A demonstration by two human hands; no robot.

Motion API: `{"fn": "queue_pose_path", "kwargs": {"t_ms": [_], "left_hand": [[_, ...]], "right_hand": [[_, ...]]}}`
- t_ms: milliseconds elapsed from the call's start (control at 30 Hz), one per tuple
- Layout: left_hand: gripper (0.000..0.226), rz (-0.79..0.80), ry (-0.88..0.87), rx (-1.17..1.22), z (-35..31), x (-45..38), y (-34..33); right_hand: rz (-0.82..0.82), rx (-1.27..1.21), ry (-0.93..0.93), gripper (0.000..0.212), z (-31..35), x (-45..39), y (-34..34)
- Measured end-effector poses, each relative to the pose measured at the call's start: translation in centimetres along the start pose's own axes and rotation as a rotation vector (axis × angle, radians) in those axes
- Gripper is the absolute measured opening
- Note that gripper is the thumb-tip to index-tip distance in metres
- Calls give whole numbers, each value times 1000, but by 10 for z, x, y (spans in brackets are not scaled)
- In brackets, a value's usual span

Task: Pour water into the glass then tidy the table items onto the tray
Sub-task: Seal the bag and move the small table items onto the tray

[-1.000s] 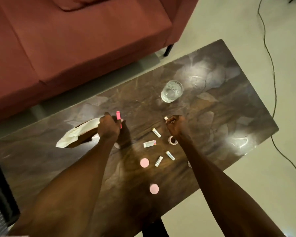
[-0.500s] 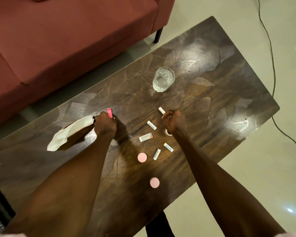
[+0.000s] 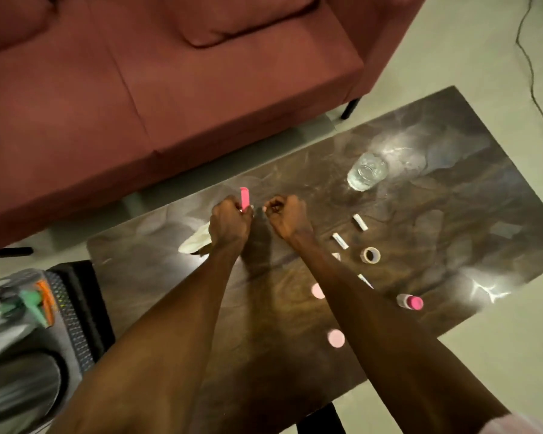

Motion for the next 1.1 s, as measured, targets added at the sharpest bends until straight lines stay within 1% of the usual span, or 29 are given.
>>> {"fn": "queue_pose_path", "kwargs": {"t_ms": [67,133,233,300,433,567,700,833,933,1100], "left_hand": [[24,-49,23,1,18,-7,40],[22,-101,69,19,42,-15,81],[19,-173,134,38,92,-25,144],[21,-214,185,22,129,-27,181],[31,-241,297,-11,216,-23,241],[31,-234,408,26,304,-15,278],[33,-217,502,7,367,-21,293],[32,-146,554,-6,405,-44,286],[29,-122,580,3,416,-61,267],[25,-60,569,-98,415,-83,227]], "right_hand": [[31,-17,61,9,42,1,-26],[72,-21,83,11,78,3,-53],[136,-14,123,12,130,15,-101],[190,10,158,13,159,26,-134],[311,26,200,14,208,55,-209],[403,19,235,12,247,86,-284],[465,28,229,15,262,106,-348],[499,68,197,18,248,113,-390],[503,91,158,17,230,110,-407],[461,120,83,12,197,96,-414]]}}
Point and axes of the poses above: each hand's wrist, its own x-axis away from the middle knuckle, its own y-axis out of the back of the hand, z = x × y, the point moved 5 cm from there along -x, towards the middle knuckle, and after that the axes turned 9 degrees about y, right-handed, at the moved point
